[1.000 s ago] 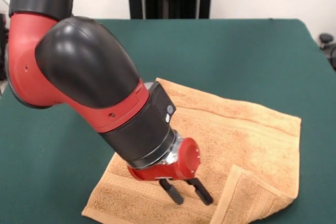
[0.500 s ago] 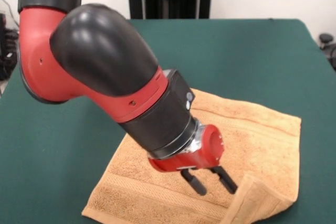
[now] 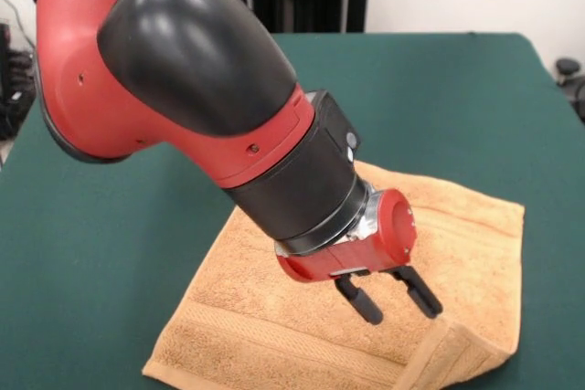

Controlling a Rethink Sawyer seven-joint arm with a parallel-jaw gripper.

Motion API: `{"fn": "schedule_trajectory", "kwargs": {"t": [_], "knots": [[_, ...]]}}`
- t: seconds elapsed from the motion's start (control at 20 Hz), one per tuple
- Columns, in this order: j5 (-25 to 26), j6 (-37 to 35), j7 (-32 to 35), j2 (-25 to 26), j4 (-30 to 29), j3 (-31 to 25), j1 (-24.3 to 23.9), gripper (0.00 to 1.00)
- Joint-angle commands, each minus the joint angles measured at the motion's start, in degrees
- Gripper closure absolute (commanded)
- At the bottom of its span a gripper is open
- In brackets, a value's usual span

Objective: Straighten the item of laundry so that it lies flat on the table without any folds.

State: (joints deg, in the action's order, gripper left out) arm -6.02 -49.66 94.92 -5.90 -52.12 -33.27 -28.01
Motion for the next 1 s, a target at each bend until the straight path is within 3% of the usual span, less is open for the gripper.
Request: {"fn": "schedule_trajectory", "kwargs": {"t": [0.05,0.55,1.0], "knots": [[-2.1,0.7,0.0,0.0,-6.9,-5.0,0.3,0.00],[-2.2,-0.2,-1.0,1.0,-4.9,-5.1,0.6,0.00],[-2.7,1.5,-3.5,2.1,-5.2,-8.6,0.0,0.00]]}}
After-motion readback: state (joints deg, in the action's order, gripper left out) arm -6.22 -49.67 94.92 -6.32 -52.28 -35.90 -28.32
